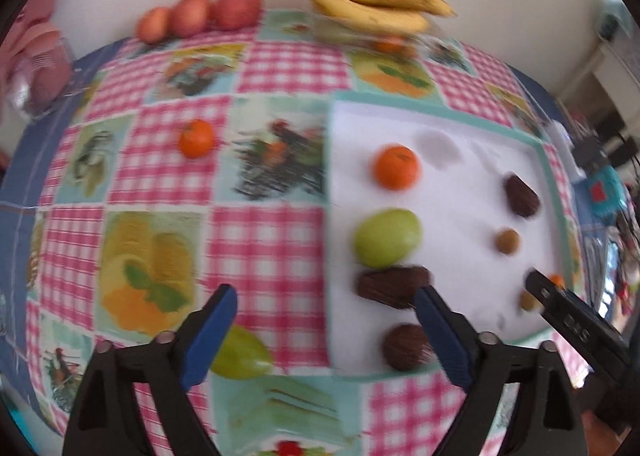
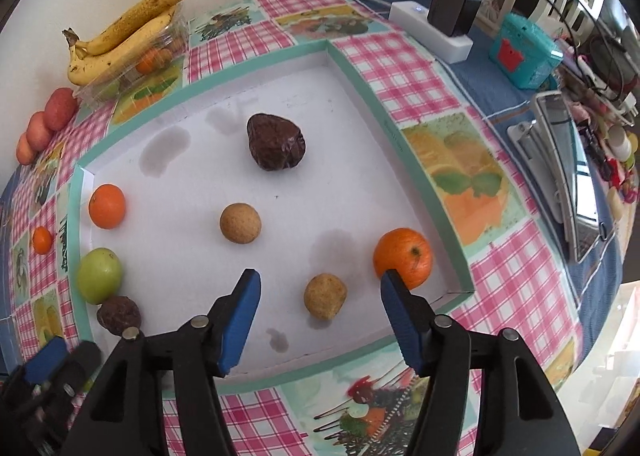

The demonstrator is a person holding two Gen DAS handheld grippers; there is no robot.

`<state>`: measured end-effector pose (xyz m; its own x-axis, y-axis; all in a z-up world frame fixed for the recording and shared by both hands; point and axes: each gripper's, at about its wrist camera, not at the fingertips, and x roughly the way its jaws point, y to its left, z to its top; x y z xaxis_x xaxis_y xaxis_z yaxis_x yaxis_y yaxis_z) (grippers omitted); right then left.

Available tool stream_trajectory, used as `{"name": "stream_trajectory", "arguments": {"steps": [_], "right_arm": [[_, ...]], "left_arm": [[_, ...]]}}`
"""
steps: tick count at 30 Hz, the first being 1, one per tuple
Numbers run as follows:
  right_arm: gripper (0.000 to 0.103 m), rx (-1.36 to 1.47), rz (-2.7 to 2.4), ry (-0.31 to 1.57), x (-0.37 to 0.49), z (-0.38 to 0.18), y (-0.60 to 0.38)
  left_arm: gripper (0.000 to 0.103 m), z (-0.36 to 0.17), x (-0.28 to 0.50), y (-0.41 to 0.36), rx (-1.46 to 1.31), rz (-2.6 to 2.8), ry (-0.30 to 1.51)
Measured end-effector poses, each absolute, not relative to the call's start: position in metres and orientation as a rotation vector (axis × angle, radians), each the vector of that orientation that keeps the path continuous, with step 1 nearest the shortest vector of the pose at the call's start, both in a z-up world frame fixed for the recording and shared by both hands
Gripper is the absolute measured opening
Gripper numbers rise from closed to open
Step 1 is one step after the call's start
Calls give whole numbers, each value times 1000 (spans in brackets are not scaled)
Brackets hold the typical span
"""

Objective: Organize fruits
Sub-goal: 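Open both tools to release the avocado and potato in the tray, then withdraw both open tools from the tray toward the remaining fruit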

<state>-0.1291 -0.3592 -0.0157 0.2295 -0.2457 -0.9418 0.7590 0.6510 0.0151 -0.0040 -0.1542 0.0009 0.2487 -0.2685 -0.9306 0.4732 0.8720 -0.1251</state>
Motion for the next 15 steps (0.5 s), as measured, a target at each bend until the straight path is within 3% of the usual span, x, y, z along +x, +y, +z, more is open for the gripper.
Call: {"name": "stream_trajectory", "arguments": {"steps": [4,7,15], "right_arm": [[73,523,-736,1130,-129,-13,-358],[84,488,-738,1134,-127,-12,-354],[84,487,-658,1105,-116,-8,-337]], "left_arm": [[100,4,8,-137,166,-426,1183],[102,6,20,-124,144,-377,1173],[103,27,31,-104,179,-293,1074]]}}
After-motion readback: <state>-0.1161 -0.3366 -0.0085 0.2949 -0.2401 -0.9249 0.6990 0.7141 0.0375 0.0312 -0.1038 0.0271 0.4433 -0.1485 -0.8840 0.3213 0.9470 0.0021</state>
